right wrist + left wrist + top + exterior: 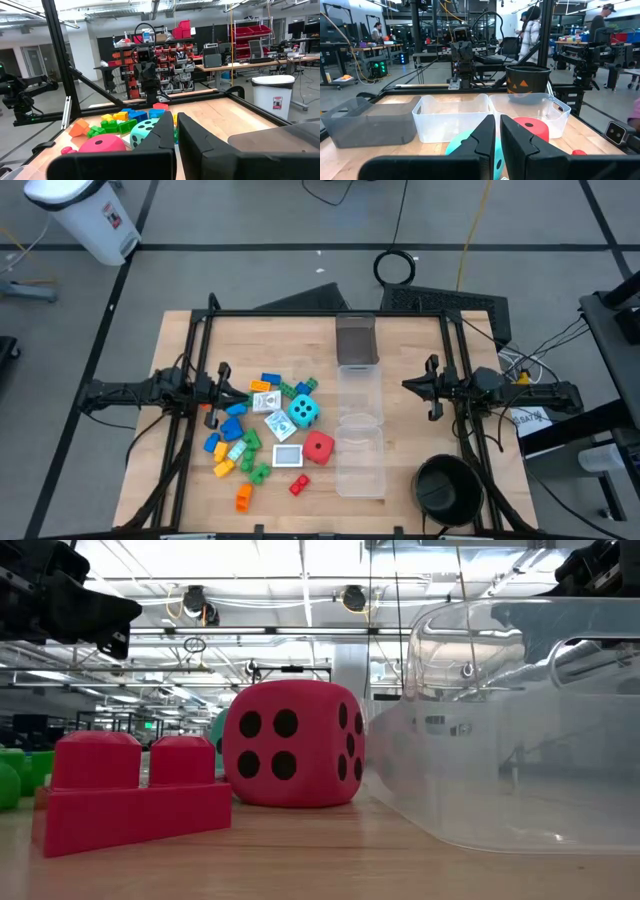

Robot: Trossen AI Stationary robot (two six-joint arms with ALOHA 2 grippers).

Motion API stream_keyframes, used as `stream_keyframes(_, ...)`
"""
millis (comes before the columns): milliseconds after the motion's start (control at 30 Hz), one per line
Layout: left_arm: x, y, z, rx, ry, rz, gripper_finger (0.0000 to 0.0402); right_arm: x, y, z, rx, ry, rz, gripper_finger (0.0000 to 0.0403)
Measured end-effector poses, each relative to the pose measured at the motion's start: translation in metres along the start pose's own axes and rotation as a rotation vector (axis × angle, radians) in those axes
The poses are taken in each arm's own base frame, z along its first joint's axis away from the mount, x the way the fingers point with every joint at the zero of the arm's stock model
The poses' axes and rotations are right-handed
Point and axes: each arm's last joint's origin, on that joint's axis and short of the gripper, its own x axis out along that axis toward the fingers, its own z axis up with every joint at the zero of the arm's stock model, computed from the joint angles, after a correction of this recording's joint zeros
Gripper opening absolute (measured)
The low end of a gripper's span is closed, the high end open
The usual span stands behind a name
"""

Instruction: Pick & Place Toys

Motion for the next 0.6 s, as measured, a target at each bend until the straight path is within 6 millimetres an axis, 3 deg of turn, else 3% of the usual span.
stream_keyframes(433,-0.002,0.000,0.020,-0.061,-0.205,-0.008,0.0031,0.000,0.000,0.000,0.000,0.000,-0.001,0.0000)
stream_keyframes(600,-0.002,0.000,0.020,-0.099,-0.207,-0.015,0.0031,0.000,0.000,0.000,0.000,0.000,0.000,0.0000)
